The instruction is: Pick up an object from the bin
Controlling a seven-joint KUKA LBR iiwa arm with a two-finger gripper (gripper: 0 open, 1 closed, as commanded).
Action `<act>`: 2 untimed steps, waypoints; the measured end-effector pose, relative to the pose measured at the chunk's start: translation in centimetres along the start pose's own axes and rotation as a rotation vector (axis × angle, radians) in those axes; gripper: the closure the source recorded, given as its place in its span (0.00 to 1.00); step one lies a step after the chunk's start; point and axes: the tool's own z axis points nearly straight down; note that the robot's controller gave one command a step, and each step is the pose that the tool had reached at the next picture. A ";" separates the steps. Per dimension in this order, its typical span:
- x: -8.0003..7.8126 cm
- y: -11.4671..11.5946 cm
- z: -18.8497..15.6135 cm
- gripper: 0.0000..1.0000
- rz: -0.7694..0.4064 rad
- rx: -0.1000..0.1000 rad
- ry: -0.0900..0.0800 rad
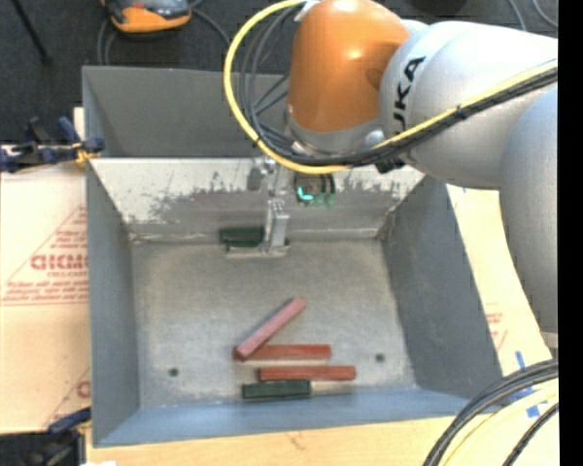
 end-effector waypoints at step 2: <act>2.3 -1.4 3.9 0.00 -0.064 0.002 -0.012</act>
Offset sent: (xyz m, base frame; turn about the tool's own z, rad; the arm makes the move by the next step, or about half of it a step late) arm -0.0580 -0.0297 -0.1008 -0.1503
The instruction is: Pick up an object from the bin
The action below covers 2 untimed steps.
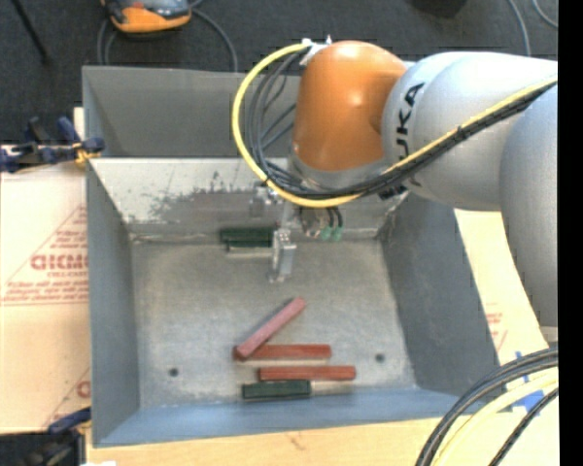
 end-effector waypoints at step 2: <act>7.3 0.6 8.8 0.00 -0.298 -0.001 0.007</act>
Offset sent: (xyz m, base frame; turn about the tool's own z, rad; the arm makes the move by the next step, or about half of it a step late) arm -0.1067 -0.0031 -0.0990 -0.4187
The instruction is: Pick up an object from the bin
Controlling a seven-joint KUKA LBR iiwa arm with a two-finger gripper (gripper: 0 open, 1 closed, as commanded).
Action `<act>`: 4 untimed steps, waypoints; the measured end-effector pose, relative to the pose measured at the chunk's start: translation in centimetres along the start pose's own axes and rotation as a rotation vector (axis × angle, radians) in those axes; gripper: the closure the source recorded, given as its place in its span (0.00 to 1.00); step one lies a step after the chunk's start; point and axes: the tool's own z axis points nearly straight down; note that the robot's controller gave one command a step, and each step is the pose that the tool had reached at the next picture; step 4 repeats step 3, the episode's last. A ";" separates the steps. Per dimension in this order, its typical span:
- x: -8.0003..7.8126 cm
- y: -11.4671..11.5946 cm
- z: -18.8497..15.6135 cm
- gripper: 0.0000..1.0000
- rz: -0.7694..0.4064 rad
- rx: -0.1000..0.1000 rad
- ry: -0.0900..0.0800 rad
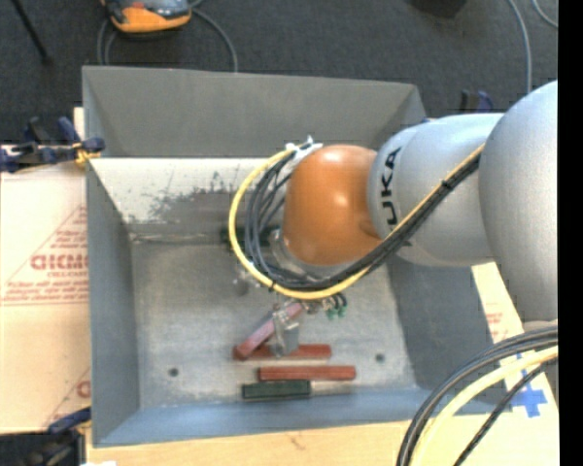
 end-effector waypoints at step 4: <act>-7.1 -1.6 -12.6 1.00 -0.302 0.001 -0.007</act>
Offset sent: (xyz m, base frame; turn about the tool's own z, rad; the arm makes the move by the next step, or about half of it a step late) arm 0.0000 0.0000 0.0000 0.0000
